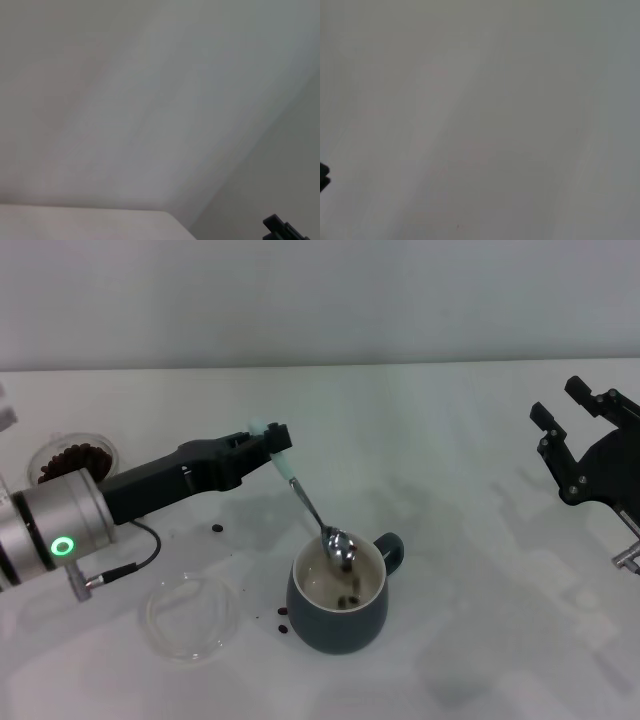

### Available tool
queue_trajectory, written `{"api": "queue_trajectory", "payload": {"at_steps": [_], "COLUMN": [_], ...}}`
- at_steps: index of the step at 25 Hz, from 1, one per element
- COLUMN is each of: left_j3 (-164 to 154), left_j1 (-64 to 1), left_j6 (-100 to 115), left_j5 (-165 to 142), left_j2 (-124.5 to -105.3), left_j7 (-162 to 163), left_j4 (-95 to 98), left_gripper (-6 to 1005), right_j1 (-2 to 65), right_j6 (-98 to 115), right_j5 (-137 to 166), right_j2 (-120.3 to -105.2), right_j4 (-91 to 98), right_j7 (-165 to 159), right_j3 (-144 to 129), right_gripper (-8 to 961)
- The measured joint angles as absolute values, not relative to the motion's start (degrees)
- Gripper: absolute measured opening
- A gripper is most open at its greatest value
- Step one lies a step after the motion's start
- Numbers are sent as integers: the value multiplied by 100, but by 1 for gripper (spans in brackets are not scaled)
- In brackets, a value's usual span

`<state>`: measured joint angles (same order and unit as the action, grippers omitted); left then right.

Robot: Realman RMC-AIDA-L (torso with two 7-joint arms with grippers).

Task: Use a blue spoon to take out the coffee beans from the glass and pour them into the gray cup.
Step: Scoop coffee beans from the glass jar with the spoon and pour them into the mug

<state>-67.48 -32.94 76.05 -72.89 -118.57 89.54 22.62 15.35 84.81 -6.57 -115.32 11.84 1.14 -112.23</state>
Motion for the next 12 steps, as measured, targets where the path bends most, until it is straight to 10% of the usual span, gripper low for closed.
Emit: {"api": "queue_trajectory", "payload": {"at_steps": [12], "left_j3": [-6691], "left_j1": [-3448], "left_j6": [7546], "left_j5": [-7320], "left_j2": [-11810], "left_j7": [8886], "left_j4": [2576], "left_gripper": [123], "right_j1": [1494], "right_j6": [8561], "right_j5": [-649], "right_j2": [-11522], "right_j4": [1187], "right_j7": [114], "right_j3": [-11225], "right_gripper": [433]}}
